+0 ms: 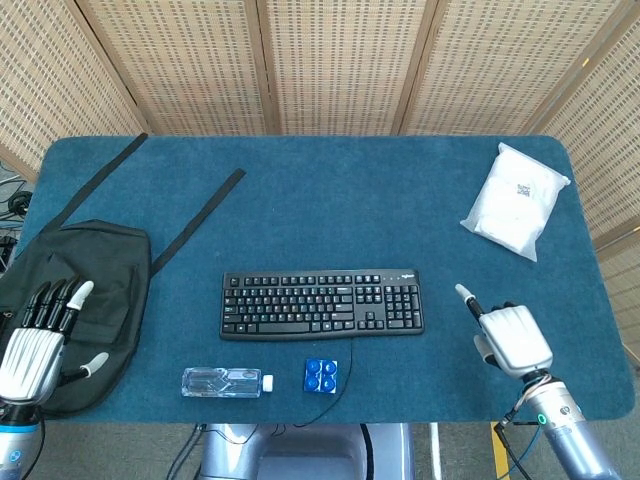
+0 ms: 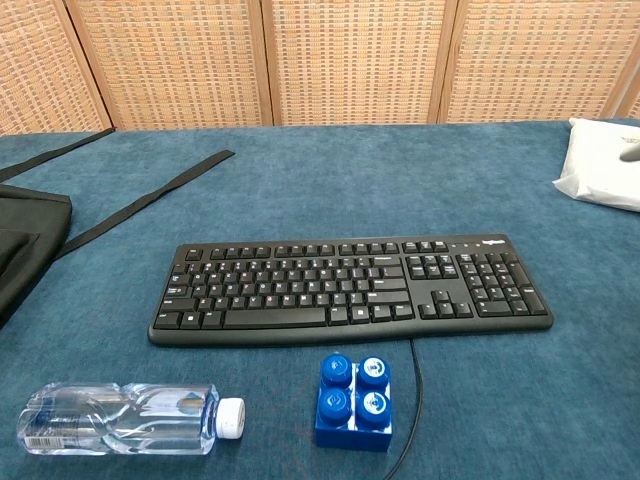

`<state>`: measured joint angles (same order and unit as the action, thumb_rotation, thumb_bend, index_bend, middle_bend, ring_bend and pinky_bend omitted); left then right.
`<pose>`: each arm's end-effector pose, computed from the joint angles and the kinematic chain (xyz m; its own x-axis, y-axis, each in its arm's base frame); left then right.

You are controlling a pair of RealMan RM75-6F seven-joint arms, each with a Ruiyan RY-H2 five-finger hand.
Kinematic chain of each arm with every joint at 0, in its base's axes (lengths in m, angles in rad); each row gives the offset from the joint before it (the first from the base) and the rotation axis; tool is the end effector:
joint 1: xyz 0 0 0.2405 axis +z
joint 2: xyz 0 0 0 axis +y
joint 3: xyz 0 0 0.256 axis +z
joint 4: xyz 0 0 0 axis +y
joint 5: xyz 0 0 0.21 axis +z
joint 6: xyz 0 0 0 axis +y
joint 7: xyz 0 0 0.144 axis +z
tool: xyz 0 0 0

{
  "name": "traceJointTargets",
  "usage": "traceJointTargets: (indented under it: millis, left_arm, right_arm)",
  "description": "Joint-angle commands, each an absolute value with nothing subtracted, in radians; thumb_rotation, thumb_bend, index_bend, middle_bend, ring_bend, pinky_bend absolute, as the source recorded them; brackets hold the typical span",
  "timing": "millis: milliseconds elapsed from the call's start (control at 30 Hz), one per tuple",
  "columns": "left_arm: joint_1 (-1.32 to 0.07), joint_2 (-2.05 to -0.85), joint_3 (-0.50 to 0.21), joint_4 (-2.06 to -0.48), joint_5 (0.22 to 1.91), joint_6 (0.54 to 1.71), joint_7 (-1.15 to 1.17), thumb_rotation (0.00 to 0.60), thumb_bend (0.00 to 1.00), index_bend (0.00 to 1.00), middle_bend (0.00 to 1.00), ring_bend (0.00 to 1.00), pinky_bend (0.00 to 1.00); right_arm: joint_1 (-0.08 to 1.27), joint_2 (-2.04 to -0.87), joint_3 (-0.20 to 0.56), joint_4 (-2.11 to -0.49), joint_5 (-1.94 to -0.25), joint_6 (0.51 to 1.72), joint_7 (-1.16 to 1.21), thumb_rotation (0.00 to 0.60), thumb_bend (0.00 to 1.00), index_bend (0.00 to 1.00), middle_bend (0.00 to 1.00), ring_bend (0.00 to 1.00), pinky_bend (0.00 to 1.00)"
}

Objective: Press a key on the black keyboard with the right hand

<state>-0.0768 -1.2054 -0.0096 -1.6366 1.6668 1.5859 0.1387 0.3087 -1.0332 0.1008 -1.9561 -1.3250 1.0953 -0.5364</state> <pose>-0.2748 0.1669 0.1306 0.4181 -0.0700 0.9057 0.8913 -0.1610 -0.4239 -0.2262 -0.2301 0.1155 0.6365 -0.2348 0.7347 -0.7697 -0.2549 0.5854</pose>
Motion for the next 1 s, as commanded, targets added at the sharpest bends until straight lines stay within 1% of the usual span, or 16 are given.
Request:
traceJointTargets:
  millis: [33,133,233,433,700,1000]
  left_arm:
    - [-0.077,-1.206,-0.010,-1.635,1.665,1.585,0.139,0.600,0.00,0.00,0.00,0.00,0.00]
    - [-0.078,-1.207,-0.010,-1.634,1.662,1.582,0.137,0.600,0.00,0.00,0.00,0.00,0.00]
    - [-0.079,-1.206,-0.010,-1.634,1.661,1.580,0.135,0.600,0.00,0.00,0.00,0.00,0.00]
    - [-0.079,-1.204,-0.012,-1.635,1.660,1.584,0.129,0.600,0.00,0.00,0.00,0.00,0.00]
    - [-0.080,-1.201,-0.010,-1.636,1.660,1.581,0.122,0.600,0.00,0.00,0.00,0.00,0.00]
    - [-0.080,-1.198,-0.012,-1.638,1.655,1.580,0.112,0.600,0.00,0.00,0.00,0.00,0.00]
  right_arm:
    - [0.367,-1.061,0.103,-1.983,-1.199,1.022,-0.644,0.600,0.54,0.05,0.74,0.62,0.48]
    - [0.398,-1.083,0.102,-1.983,-1.125,0.998,-0.698,0.600,0.57,0.05,0.74,0.62,0.48]
    - [0.435,-1.107,0.101,-1.984,-1.037,0.986,-0.757,0.600,0.57,0.05,0.74,0.62,0.48]
    - [0.492,-1.149,0.090,-1.986,-0.927,0.986,-0.844,0.600,0.57,0.05,0.74,0.62,0.48]
    - [0.553,-1.201,0.076,-1.987,-0.834,1.015,-0.915,0.600,0.57,0.05,0.74,0.62,0.48]
    - [0.617,-1.242,0.080,-1.959,-0.761,1.026,-0.948,0.600,0.57,0.05,0.74,0.62,0.48]
